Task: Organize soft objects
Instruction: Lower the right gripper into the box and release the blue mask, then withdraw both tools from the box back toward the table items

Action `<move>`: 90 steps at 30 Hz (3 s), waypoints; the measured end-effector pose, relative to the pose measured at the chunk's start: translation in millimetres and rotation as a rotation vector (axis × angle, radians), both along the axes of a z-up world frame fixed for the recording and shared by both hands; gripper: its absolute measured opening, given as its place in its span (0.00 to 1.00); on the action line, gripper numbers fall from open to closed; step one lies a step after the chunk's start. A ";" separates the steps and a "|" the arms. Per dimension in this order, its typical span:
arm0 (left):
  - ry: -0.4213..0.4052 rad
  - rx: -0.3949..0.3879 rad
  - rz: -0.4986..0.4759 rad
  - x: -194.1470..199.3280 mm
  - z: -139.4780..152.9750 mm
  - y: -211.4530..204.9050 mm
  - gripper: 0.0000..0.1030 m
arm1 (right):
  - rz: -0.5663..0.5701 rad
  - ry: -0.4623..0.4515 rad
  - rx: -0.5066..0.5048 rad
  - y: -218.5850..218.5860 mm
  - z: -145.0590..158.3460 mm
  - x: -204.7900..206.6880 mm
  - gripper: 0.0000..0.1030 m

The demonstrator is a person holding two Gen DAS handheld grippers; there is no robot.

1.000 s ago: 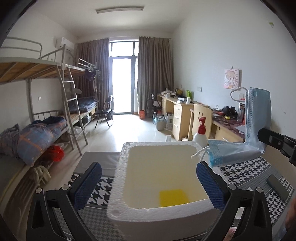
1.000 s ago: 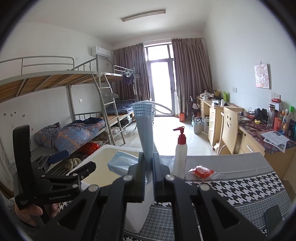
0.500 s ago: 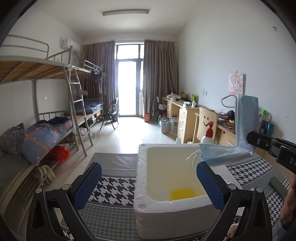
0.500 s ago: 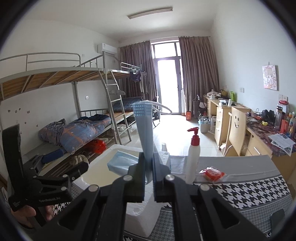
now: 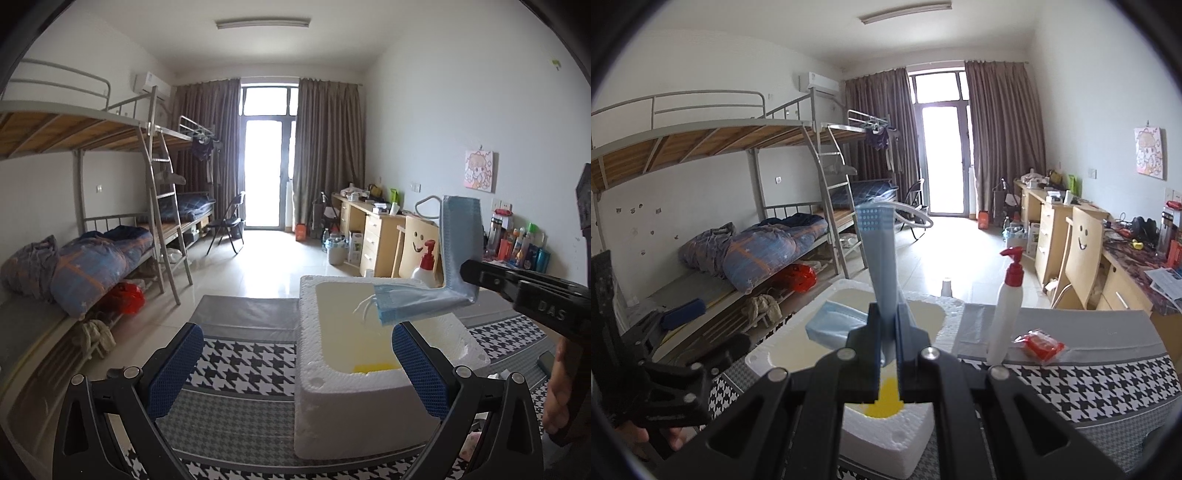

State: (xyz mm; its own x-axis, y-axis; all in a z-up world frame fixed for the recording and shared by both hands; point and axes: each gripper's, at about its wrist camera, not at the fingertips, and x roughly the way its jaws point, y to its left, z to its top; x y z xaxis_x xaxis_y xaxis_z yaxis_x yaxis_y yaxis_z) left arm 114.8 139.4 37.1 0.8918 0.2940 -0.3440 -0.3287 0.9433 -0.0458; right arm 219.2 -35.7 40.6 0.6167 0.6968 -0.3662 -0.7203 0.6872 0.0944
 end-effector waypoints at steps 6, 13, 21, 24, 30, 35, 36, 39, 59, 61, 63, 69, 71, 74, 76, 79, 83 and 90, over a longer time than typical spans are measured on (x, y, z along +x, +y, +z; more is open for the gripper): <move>0.004 -0.011 0.012 -0.9 -3.0 5.2 0.99 | 0.000 0.024 -0.028 10.6 -5.5 5.1 0.09; 0.011 -0.020 0.007 -3.8 -6.8 7.3 0.99 | 0.003 0.040 -0.049 20.9 -10.2 7.0 0.09; 0.007 -0.029 0.011 -10.5 -8.4 8.3 0.99 | 0.007 0.084 -0.083 32.1 -18.7 12.9 0.09; 0.008 -0.035 0.017 -12.7 -9.7 10.4 0.99 | 0.014 0.096 -0.105 38.4 -22.6 12.6 0.09; -0.003 -0.037 0.020 -17.0 -9.5 10.5 0.99 | 0.013 0.103 -0.118 41.4 -30.1 12.0 0.80; -0.003 -0.037 0.018 -16.5 -9.4 11.5 0.99 | 0.022 0.086 -0.123 40.4 -27.5 7.3 0.83; -0.003 -0.037 0.020 -16.6 -9.3 11.3 0.99 | 0.024 0.089 -0.122 40.1 -27.7 7.3 0.83; -0.001 -0.041 0.017 -16.7 -9.4 11.6 0.99 | 0.021 0.091 -0.118 36.8 -27.4 6.2 0.83; -0.011 -0.007 -0.024 -21.4 0.7 -20.2 0.99 | -0.029 0.038 -0.060 0.1 -9.2 -14.5 0.86; -0.012 -0.006 -0.027 -21.4 2.0 -23.5 0.99 | -0.036 0.028 -0.046 -7.5 -8.7 -16.7 0.93; -0.014 -0.003 -0.032 -23.0 3.8 -27.1 0.99 | -0.041 0.016 -0.028 -14.7 -7.5 -19.9 0.96; -0.032 0.011 -0.037 -30.9 9.0 -39.1 0.99 | -0.052 0.004 -0.008 -25.6 -2.0 -28.2 0.96; -0.033 0.013 -0.039 -32.5 9.1 -42.8 0.99 | -0.059 -0.001 -0.007 -28.8 -1.1 -30.4 0.97; -0.034 0.005 -0.055 -33.9 8.9 -48.6 0.99 | -0.068 -0.008 -0.015 -34.0 -2.4 -36.5 0.97; -0.037 0.003 -0.065 -35.0 9.3 -52.5 0.99 | -0.072 -0.013 -0.020 -38.0 -2.3 -40.8 0.97; -0.039 0.002 -0.086 -36.2 10.3 -59.8 0.99 | -0.084 -0.018 -0.022 -46.6 -1.4 -45.5 0.97; -0.047 0.000 -0.110 -37.0 11.5 -70.5 0.99 | -0.119 -0.017 0.007 -61.2 2.9 -47.8 0.97; -0.042 -0.001 -0.156 -34.8 11.6 -88.6 0.99 | -0.151 -0.021 0.012 -79.3 1.9 -52.2 0.97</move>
State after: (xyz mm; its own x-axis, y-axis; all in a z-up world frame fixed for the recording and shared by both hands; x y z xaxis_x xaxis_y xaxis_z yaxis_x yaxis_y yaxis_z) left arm 80.0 50.9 48.7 0.9402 0.1501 -0.3059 -0.1755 0.9828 -0.0571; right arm 166.9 -115.1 42.5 0.7222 0.5999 -0.3444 -0.6110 0.7866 0.0889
